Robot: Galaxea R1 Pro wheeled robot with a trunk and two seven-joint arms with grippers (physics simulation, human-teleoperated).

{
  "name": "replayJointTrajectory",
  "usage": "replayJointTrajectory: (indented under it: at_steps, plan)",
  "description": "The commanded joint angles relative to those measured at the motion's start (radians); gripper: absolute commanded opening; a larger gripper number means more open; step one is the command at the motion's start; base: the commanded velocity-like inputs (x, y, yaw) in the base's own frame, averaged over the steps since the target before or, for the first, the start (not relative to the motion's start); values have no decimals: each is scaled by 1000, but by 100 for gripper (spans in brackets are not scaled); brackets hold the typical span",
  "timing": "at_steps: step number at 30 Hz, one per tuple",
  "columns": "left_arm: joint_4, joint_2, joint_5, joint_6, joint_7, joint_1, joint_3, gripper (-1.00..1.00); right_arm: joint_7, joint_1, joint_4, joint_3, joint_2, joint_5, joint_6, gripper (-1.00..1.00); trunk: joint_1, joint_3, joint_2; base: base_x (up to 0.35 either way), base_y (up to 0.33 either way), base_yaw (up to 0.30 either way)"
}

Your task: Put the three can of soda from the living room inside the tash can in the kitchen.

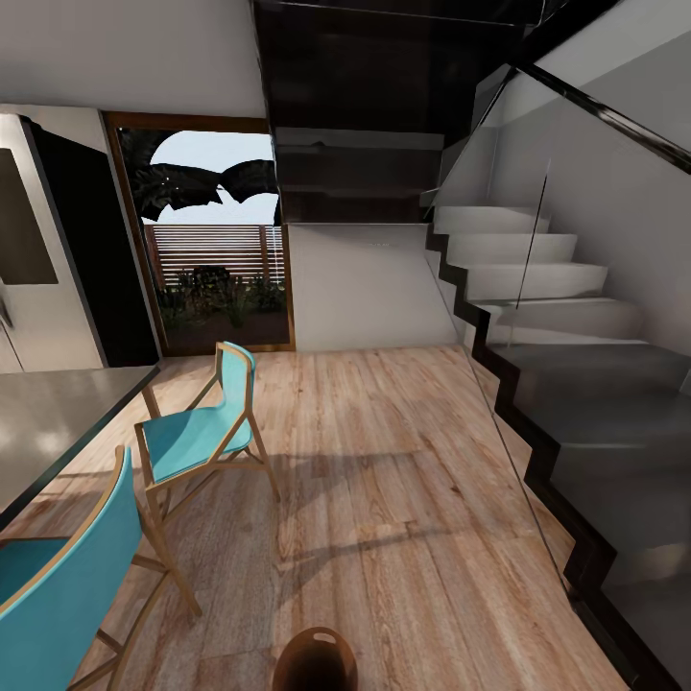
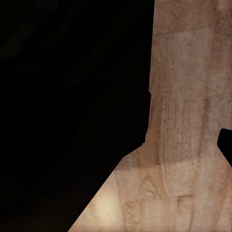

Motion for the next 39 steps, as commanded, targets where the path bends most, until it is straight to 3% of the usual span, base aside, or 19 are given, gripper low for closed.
replayJointTrajectory:
  at_steps: [1,39]
  plan:
    - [0,0,0,0,0,0,0,100,0,0,0,0,0,0,0,100,0,0,0,0,0,0]
    - [0,0,0,0,0,0,0,100,0,0,0,0,0,0,0,100,0,0,0,0,0,0]
